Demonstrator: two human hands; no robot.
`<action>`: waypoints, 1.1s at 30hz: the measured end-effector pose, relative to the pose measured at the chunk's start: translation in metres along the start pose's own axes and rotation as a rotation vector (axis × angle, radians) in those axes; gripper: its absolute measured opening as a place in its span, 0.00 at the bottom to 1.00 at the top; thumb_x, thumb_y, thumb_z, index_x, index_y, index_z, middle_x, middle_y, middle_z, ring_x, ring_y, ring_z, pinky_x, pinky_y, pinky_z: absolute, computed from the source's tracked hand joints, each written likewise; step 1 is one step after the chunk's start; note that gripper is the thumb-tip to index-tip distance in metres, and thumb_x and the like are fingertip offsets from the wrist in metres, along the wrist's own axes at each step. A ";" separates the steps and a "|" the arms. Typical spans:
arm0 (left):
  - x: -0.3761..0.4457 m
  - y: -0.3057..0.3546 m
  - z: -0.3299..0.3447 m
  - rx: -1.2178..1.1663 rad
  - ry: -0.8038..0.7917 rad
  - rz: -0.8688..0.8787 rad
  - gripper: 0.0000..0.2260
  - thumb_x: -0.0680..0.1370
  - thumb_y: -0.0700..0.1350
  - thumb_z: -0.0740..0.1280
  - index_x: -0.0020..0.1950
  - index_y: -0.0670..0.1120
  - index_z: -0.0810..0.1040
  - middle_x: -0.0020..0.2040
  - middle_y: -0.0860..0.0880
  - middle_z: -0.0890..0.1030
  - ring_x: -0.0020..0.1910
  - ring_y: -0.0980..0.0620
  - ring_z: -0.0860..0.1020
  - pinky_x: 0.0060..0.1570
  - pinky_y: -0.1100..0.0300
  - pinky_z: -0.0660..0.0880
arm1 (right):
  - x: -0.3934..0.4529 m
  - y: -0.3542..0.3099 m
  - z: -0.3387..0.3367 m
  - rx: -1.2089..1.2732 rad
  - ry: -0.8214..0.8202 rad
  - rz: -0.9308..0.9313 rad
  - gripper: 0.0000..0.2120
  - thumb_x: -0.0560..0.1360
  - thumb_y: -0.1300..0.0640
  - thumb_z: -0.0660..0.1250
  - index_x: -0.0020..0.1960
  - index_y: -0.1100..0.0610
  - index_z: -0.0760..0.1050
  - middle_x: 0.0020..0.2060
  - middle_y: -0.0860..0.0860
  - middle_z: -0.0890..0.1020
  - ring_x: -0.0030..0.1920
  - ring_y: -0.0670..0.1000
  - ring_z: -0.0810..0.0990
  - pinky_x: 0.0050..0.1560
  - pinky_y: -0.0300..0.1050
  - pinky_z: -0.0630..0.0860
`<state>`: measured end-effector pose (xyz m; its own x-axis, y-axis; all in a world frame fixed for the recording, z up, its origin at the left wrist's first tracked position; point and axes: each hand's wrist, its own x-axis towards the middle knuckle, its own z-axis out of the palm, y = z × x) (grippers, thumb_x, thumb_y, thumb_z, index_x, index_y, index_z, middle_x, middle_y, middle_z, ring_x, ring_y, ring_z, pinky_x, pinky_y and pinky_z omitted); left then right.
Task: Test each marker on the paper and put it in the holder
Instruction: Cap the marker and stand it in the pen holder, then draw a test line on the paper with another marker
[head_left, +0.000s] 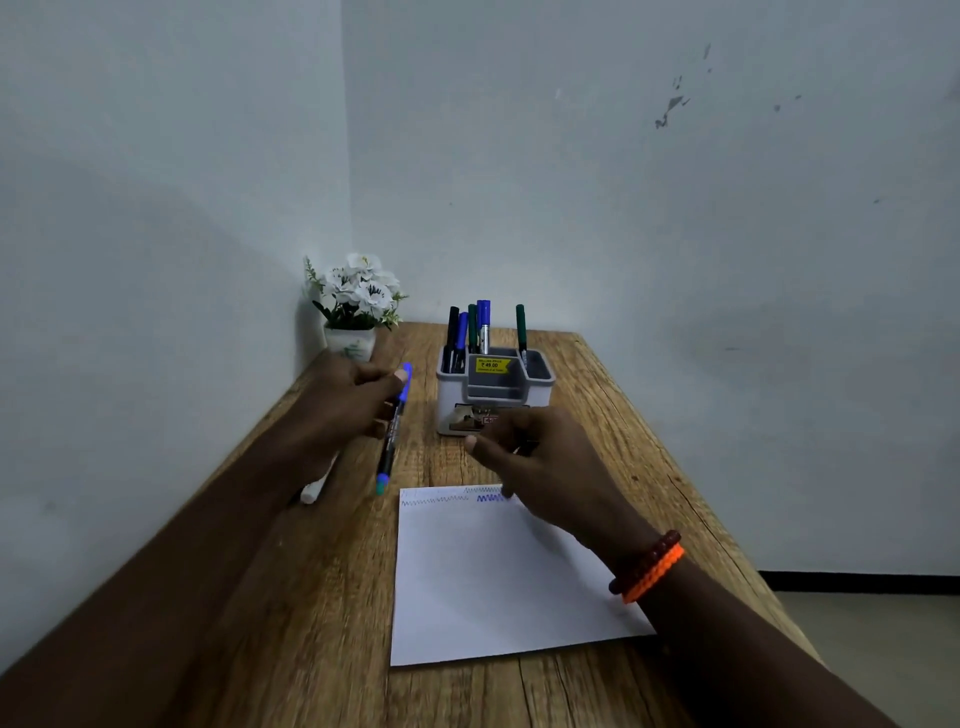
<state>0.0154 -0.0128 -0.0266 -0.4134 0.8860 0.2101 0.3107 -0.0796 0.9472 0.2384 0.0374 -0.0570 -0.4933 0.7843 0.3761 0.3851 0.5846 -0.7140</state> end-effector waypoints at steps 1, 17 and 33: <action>-0.001 0.000 0.005 -0.088 -0.057 -0.031 0.11 0.82 0.45 0.67 0.57 0.40 0.83 0.44 0.42 0.83 0.39 0.49 0.80 0.38 0.58 0.79 | -0.001 -0.003 0.000 0.081 -0.035 0.031 0.08 0.80 0.48 0.72 0.49 0.52 0.83 0.40 0.46 0.84 0.38 0.48 0.84 0.33 0.43 0.79; -0.017 -0.017 0.045 -0.274 -0.238 0.039 0.16 0.73 0.51 0.75 0.54 0.41 0.85 0.46 0.40 0.86 0.43 0.45 0.83 0.44 0.50 0.79 | -0.004 -0.008 0.002 0.528 -0.031 0.291 0.15 0.83 0.50 0.69 0.50 0.61 0.87 0.33 0.54 0.81 0.26 0.45 0.72 0.26 0.38 0.68; -0.015 -0.016 0.045 -0.306 -0.227 0.029 0.20 0.71 0.51 0.74 0.55 0.37 0.83 0.44 0.39 0.85 0.42 0.45 0.84 0.44 0.51 0.81 | -0.006 -0.008 0.000 0.406 -0.043 0.155 0.12 0.83 0.50 0.67 0.57 0.55 0.87 0.23 0.43 0.77 0.22 0.41 0.70 0.24 0.32 0.66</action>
<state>0.0552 -0.0042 -0.0560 -0.1975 0.9573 0.2109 0.0355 -0.2081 0.9775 0.2389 0.0279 -0.0535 -0.4890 0.8422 0.2272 0.1238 0.3249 -0.9376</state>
